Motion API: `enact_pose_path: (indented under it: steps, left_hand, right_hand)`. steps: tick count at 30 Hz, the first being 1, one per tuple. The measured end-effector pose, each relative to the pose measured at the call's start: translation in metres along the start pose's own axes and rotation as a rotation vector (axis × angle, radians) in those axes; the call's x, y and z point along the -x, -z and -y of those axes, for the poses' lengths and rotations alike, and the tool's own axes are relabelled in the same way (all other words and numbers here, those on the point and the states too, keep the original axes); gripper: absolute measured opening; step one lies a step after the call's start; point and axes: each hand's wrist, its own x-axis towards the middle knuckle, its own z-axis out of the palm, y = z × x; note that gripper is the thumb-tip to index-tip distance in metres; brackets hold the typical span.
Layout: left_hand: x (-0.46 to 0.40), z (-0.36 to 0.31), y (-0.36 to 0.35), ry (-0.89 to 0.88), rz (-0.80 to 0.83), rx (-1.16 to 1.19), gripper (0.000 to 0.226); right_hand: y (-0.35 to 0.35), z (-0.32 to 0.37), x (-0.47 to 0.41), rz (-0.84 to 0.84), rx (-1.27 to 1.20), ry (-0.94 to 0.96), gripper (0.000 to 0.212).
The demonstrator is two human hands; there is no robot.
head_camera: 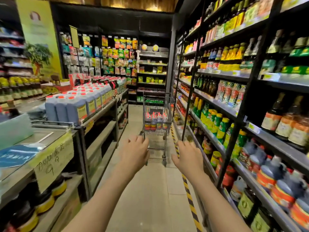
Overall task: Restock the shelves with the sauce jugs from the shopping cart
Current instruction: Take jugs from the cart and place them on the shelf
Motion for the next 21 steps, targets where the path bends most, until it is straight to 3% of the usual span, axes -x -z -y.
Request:
enact_pose_path:
  steps: [6,12,21]
  left_hand:
    - [-0.109,0.032,-0.100,-0.021,-0.053,0.049,0.031]
    - [-0.250,0.073,-0.198,-0.042,-0.107,0.004,0.039]
    - [-0.396,0.098,-0.340,-0.060,-0.043,0.028,0.036]
  right_hand:
    - [-0.084,-0.012,-0.121,0.024,-0.018,0.004,0.048]
    - [-0.151,-0.024,-0.273,0.037,-0.041,-0.005,0.040]
    - [-0.256,-0.056,-0.442,0.121,-0.027,-0.077,0.045]
